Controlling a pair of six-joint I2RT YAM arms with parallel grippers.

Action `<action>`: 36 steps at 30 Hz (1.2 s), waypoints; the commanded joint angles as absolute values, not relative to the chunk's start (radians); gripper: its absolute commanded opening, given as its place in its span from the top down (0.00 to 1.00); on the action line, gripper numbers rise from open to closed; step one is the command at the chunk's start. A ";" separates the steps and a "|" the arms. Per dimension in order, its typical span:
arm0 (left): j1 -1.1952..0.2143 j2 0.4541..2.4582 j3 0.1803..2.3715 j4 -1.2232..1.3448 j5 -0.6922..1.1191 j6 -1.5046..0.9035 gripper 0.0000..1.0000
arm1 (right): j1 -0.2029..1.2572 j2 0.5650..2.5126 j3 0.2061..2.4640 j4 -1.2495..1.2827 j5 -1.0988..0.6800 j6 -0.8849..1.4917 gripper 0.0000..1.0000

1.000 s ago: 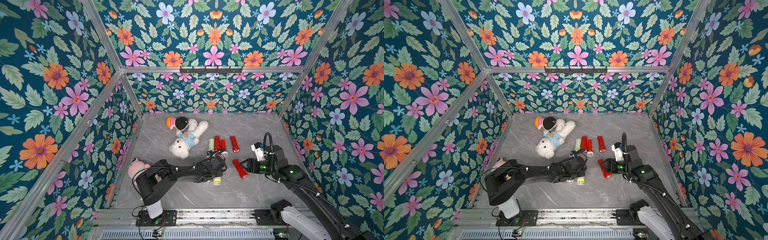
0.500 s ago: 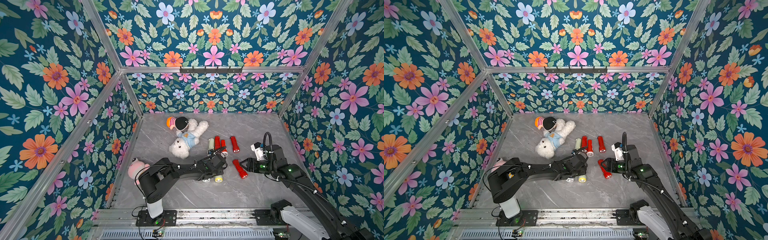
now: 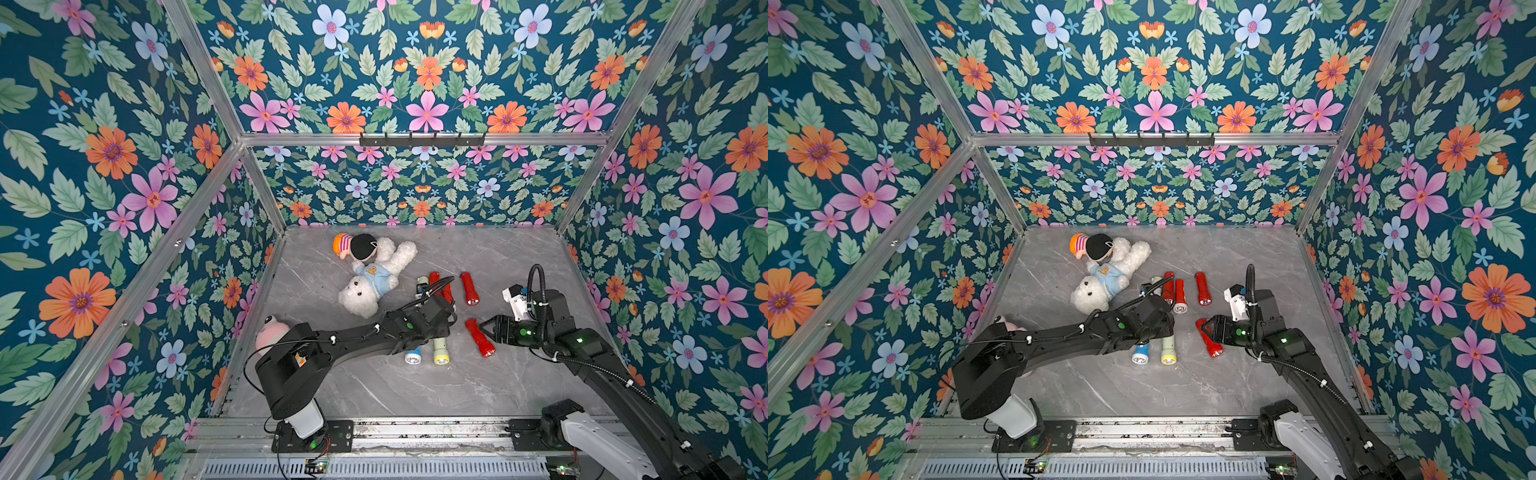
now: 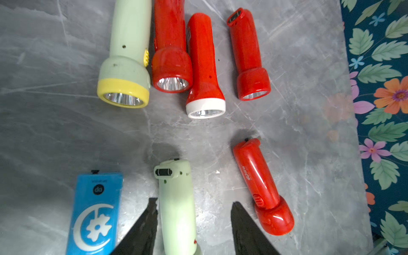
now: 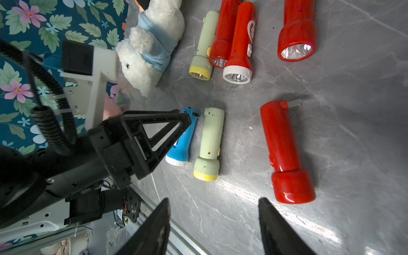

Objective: Close the plug at the bottom of the flashlight
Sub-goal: Place the flashlight at the center of the board, then pick up the flashlight from the center of the board.

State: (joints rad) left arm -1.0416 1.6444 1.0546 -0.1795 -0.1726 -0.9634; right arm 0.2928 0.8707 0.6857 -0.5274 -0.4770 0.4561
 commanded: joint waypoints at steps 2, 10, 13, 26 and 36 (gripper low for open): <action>-1.059 1.674 1.089 -0.149 -0.160 -0.957 0.43 | 0.287 0.856 0.689 -0.532 -0.416 0.481 0.33; -1.084 1.868 1.244 -0.107 -0.057 -0.948 0.42 | 0.228 0.839 0.676 -0.571 -0.365 0.517 0.34; -1.085 1.917 1.276 -0.093 -0.027 -0.948 0.42 | 0.215 0.845 0.664 -0.562 -0.368 0.522 0.34; -1.091 2.050 1.366 -0.101 0.041 -0.974 0.39 | 0.210 0.865 0.673 -0.571 -0.353 0.513 0.34; -1.095 2.128 1.405 -0.123 0.069 -0.974 0.38 | 0.208 0.862 0.675 -0.568 -0.357 0.512 0.33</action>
